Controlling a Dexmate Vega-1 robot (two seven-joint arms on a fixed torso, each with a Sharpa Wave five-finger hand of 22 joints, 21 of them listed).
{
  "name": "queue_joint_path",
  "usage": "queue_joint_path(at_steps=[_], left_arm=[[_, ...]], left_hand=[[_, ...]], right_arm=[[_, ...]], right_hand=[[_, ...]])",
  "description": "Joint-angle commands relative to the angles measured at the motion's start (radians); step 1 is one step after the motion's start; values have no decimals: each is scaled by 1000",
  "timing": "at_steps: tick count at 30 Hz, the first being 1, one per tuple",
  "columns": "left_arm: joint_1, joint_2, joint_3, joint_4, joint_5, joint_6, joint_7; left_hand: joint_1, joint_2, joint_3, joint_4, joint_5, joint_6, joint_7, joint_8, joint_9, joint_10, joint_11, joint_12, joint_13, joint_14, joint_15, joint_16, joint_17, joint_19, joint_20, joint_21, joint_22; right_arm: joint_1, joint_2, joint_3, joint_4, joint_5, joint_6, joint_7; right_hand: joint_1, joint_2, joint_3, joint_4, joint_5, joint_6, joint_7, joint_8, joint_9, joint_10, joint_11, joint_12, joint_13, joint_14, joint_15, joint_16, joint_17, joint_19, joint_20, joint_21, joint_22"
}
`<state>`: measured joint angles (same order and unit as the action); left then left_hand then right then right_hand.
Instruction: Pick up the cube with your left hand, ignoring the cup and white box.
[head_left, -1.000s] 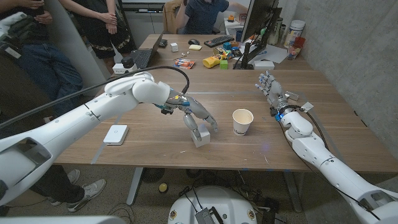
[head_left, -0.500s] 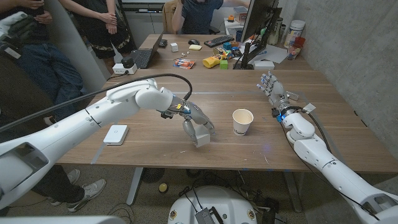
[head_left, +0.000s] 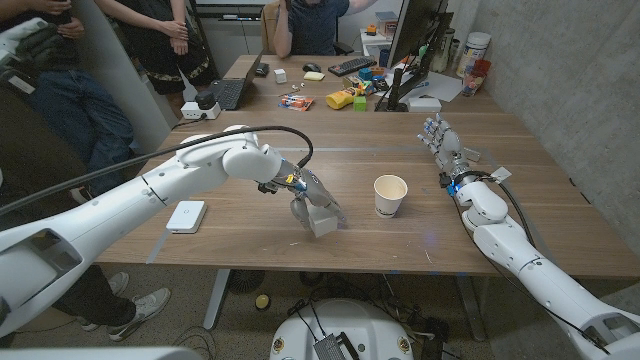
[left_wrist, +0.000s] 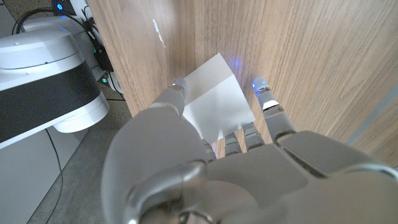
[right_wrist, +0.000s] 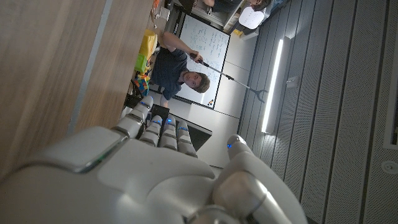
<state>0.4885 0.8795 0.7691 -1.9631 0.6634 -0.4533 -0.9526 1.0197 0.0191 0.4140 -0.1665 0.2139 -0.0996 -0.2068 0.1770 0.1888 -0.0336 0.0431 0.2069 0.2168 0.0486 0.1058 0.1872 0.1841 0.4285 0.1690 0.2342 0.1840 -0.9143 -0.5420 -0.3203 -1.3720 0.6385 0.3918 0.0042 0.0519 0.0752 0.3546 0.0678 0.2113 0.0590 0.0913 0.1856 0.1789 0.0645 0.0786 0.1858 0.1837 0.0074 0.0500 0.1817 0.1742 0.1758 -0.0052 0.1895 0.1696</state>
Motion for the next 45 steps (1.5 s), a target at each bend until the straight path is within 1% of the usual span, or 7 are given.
queue_joint_path(at_steps=[1,2,6,9,12,16,45], left_arm=[[15,-1,6,12,98,-58,62],[20,0,3,16,101,-66,77],[52,15,-21,17,138,-101,182],[65,19,-36,21,140,-110,219],[69,19,-45,24,135,-118,234],[76,18,-54,26,134,-121,247],[46,2,-93,-7,95,-106,230]], left_hand=[[69,24,9,-4,-22,44,-3,31,7,39,-9,27,9,41,-24,20,6,37,-38,9,7],[78,26,6,-3,-25,58,-7,36,8,52,-15,33,11,54,-32,25,7,50,-46,14,8],[190,38,-36,-6,-38,323,-7,117,18,237,-78,118,49,225,-134,73,15,200,-137,83,19],[249,54,-58,-3,-35,459,-3,158,22,336,-109,159,74,315,-192,106,23,267,-181,124,23],[276,61,-66,-4,-33,525,6,179,23,371,-114,174,86,347,-211,120,26,292,-195,143,25],[303,68,-68,-6,-31,566,6,190,23,397,-125,183,95,379,-231,131,28,317,-208,161,26],[331,85,-58,2,-26,603,24,192,24,418,-123,188,112,402,-236,121,24,329,-213,190,31]], right_arm=[[-8,6,10,-9,-6,3,-27],[-9,6,12,-9,-6,4,-32],[-11,5,15,-13,-13,5,-44],[-6,6,14,-9,-13,4,-42],[0,8,11,-2,-11,1,-36],[5,11,8,6,-11,0,-32],[14,14,6,24,-6,3,-20]], right_hand=[[-6,4,4,6,4,5,4,7,4,6,1,10,3,7,3,7,4,5,2,6,3],[-6,4,4,6,4,5,4,7,4,6,0,10,3,7,4,7,4,5,2,6,3],[-6,3,3,7,4,5,4,7,4,6,0,9,3,7,4,7,4,6,2,7,3],[-6,3,3,7,4,5,4,7,4,7,-1,9,3,8,4,7,4,6,2,7,3],[-6,2,2,7,4,5,4,6,4,7,0,9,3,8,4,7,4,6,3,7,3],[-6,2,2,7,4,4,4,6,4,7,1,9,3,8,4,6,4,6,3,6,3],[-9,-5,-5,11,5,3,5,5,4,6,2,7,3,8,1,6,5,2,2,5,3]])
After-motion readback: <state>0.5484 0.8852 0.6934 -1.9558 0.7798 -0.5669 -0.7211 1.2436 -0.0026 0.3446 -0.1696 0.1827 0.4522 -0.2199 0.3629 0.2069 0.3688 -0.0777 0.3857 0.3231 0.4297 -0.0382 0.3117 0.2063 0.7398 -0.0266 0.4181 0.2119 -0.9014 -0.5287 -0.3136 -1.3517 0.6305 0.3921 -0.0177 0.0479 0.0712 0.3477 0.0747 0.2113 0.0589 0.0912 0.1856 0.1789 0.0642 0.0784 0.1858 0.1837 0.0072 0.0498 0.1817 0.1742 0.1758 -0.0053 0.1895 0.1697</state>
